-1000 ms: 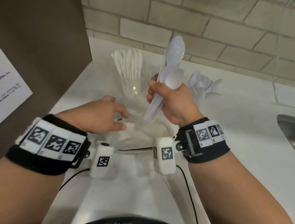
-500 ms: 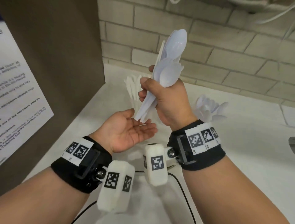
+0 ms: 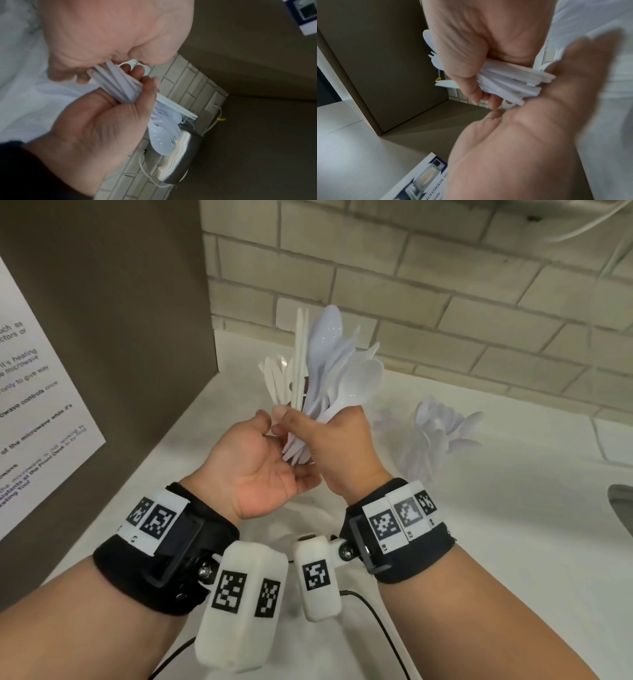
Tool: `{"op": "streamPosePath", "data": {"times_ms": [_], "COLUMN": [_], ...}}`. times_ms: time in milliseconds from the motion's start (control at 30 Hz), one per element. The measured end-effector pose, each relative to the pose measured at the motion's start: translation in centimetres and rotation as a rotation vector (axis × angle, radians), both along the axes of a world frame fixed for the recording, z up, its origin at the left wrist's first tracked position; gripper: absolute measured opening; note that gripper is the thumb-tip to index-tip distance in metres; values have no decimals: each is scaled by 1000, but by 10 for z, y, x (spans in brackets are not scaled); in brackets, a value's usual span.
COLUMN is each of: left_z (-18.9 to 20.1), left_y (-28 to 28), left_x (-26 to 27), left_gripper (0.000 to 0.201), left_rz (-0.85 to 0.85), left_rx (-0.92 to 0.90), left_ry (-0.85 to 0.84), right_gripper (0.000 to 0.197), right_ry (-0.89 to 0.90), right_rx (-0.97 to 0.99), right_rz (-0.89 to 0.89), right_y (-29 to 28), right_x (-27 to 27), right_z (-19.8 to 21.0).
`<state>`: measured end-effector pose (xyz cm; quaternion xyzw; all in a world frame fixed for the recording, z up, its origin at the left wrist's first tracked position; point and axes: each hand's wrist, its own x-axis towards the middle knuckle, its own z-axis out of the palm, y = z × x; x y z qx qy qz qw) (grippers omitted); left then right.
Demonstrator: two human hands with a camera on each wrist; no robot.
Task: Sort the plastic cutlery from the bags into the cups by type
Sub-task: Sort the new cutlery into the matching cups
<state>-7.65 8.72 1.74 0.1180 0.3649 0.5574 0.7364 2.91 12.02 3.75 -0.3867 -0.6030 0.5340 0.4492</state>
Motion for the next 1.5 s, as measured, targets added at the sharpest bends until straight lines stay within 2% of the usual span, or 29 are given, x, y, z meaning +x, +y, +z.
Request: {"op": "streamPosePath", "data": {"times_ms": [67,200,300,367,467,533,633,733,867,1000,1067,1167,1300,1333,1367,1433,1500], "left_z": [-2,14,24,27,26,23,23,25,35,42,40,39,32,30,28,28,27], "left_y": [-1,-4,-3,-3,-3,-5,-7,-6,-4,-3,-4,-5,-6,-7,-9,-13,-14], "left_x": [-6,-14,-14,-10,0,6,11,11,6,-3,-1,0,-11,-11,-9,0,7], "left_gripper": [77,64,108,118,99,82,53,34,32,29,28,40,98,105,100,71,52], "left_rz": [30,185,144,149,174,223,306,354,440,527,509,448,242,183,122,15,22], "left_rx": [52,301,483,569,582,562,553,545,530,521,504,519,601,590,568,499,423], "left_ry": [125,361,492,564,782,847,873,880,819,677,618,570,498,526,573,683,749], "right_gripper": [14,5,10,4,13,19,30,37,31,17,26,33,38,37,35,26,18], "right_ry": [20,-8,-111,-210,-349,-457,-527,-493,-465,-408,-428,-463,-312,-272,-254,-268,-309], "right_rx": [12,-44,-70,-97,-111,-104,-121,-102,-79,-167,-144,-126,-181,-189,-185,-155,-124], "right_rz": [9,126,267,370,439,442,452,442,396,401,339,245,143,136,137,159,178], "right_y": [2,-2,-6,-7,-8,-10,-11,-13,-13,-22,-25,-26,-21,-19,-17,-17,-19], "right_x": [5,17,18,16,14,14,14,11,16,20,18,14,14,14,14,13,11], "right_z": [2,8,2,-2,-5,-5,-5,-5,-13,-20,-25,-30,-26,-23,-20,-17,-18]}}
